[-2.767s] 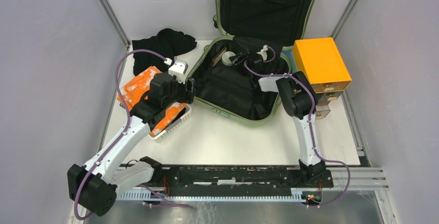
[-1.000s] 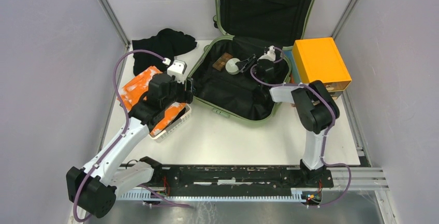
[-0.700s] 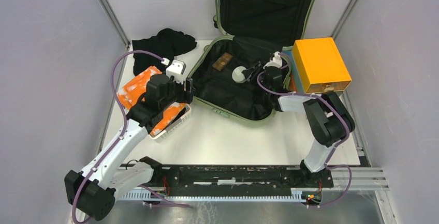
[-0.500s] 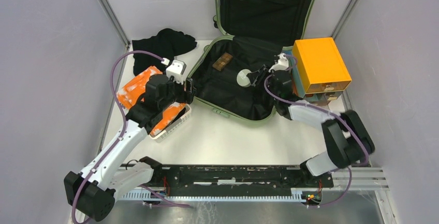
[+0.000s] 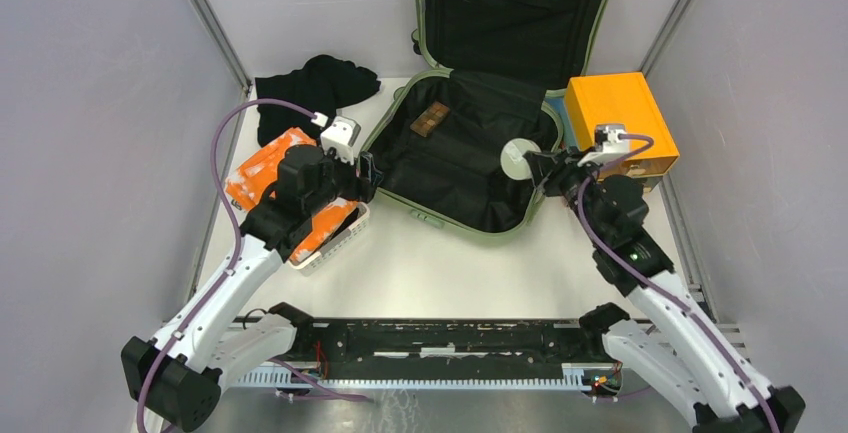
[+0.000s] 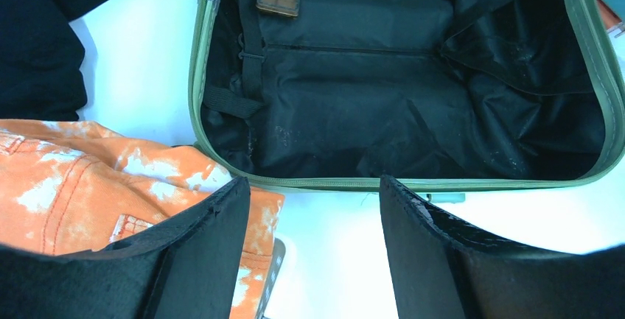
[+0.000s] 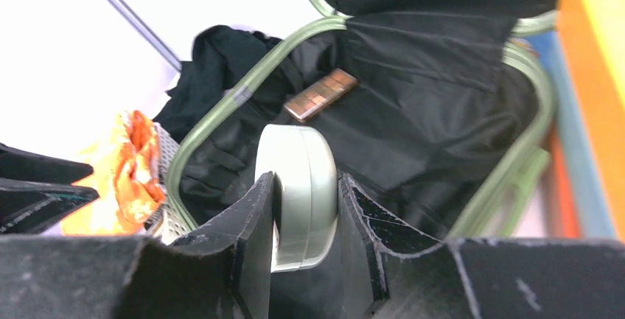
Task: Open, take out, and arrange the luggage
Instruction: Pick up the personal item from the luggage, then place the personal item in the drawer.
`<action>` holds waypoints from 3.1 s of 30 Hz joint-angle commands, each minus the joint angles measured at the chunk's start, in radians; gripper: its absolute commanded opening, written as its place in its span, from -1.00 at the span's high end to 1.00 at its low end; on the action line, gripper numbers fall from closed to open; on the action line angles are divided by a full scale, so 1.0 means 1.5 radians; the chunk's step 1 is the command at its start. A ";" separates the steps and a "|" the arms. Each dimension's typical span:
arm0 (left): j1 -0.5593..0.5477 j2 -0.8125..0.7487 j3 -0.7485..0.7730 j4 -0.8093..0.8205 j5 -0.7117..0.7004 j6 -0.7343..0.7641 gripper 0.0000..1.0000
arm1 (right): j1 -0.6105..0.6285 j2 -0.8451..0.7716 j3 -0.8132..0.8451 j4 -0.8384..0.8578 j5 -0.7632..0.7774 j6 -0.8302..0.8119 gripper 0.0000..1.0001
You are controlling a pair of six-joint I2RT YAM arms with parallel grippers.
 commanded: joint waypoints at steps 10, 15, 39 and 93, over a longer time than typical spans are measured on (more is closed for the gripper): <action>0.000 -0.009 0.006 0.042 0.054 -0.016 -0.43 | 0.000 -0.181 0.130 -0.463 0.291 -0.041 1.00; -0.001 -0.011 0.005 0.042 0.061 -0.020 -0.43 | 0.000 -0.203 0.161 -0.564 0.389 -0.016 1.00; -0.044 -0.018 0.006 0.035 0.034 -0.012 -0.43 | 0.008 -0.152 0.073 -0.508 0.563 0.011 1.00; -0.060 -0.019 0.009 0.031 0.008 -0.004 -0.43 | -0.256 -0.095 -0.078 -0.290 0.265 0.080 -0.28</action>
